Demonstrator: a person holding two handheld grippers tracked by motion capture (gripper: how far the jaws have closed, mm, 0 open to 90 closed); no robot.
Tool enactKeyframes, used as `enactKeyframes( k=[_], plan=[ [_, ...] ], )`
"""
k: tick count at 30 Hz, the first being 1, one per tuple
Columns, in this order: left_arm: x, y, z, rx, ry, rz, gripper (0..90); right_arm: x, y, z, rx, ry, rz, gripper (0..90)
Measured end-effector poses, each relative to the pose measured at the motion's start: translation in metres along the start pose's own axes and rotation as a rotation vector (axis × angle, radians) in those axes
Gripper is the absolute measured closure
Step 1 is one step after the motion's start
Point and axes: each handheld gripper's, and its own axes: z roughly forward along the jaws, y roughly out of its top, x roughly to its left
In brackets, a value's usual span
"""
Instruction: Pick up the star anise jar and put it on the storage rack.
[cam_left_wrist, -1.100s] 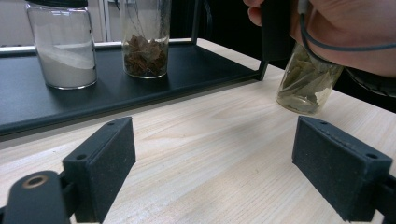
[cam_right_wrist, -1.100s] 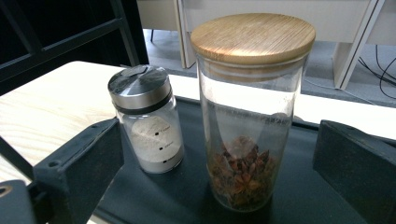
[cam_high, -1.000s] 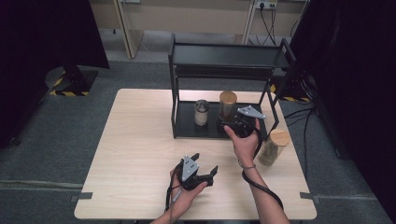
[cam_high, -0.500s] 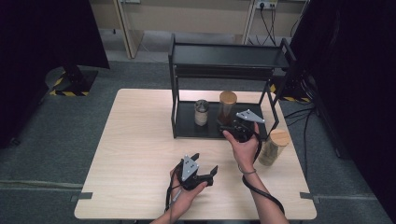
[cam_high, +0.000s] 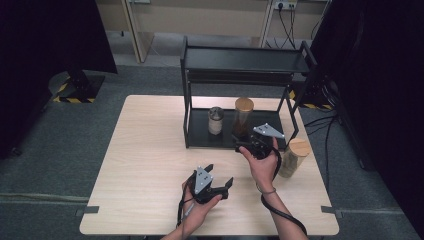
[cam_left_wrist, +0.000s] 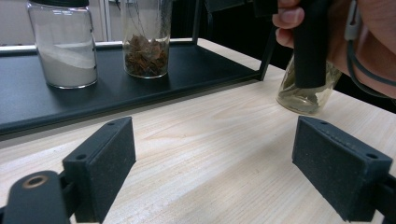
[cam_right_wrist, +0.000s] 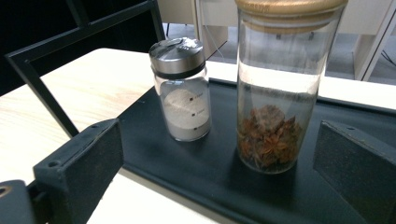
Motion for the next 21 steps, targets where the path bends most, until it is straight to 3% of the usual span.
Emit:
enactKeyframes(
  k=[21],
  plan=[
    [0.0, 0.0, 0.0, -0.001, 0.001, 0.0, 13.1, 0.004, -0.013, -0.016, 0.02, 0.035, 0.005, 2.3]
  ],
)
